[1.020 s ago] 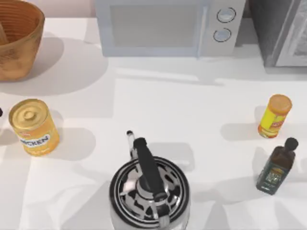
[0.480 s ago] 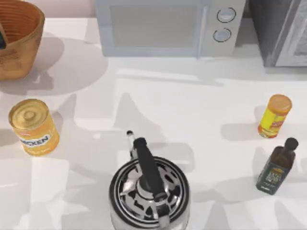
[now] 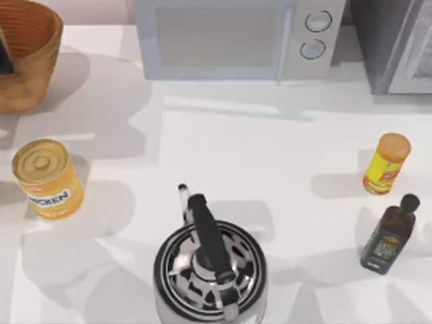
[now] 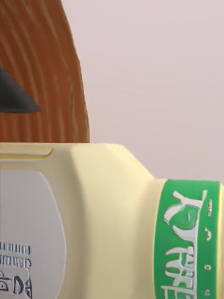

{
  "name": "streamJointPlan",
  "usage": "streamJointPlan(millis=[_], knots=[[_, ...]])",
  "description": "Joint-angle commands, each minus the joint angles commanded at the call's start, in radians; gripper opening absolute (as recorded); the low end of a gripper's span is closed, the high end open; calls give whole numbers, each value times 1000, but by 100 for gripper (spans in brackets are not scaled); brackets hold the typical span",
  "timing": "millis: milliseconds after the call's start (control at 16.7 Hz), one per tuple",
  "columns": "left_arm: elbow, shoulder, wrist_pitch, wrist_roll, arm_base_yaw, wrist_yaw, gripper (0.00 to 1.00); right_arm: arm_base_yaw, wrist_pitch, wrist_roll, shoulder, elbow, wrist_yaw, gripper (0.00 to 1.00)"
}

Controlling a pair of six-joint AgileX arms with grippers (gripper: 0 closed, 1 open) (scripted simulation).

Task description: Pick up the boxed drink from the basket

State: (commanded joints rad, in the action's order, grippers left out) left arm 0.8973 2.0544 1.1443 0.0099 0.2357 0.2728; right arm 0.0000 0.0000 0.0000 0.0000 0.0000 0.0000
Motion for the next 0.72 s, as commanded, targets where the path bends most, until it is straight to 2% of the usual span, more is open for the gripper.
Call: streamJointPlan(millis=[480,720], knots=[[20,17,8,3,-2,-1,100,0,0,0,0,0,0,100],[113,76,-35,-1,-13,-11,100,0,0,0,0,0,0,100]])
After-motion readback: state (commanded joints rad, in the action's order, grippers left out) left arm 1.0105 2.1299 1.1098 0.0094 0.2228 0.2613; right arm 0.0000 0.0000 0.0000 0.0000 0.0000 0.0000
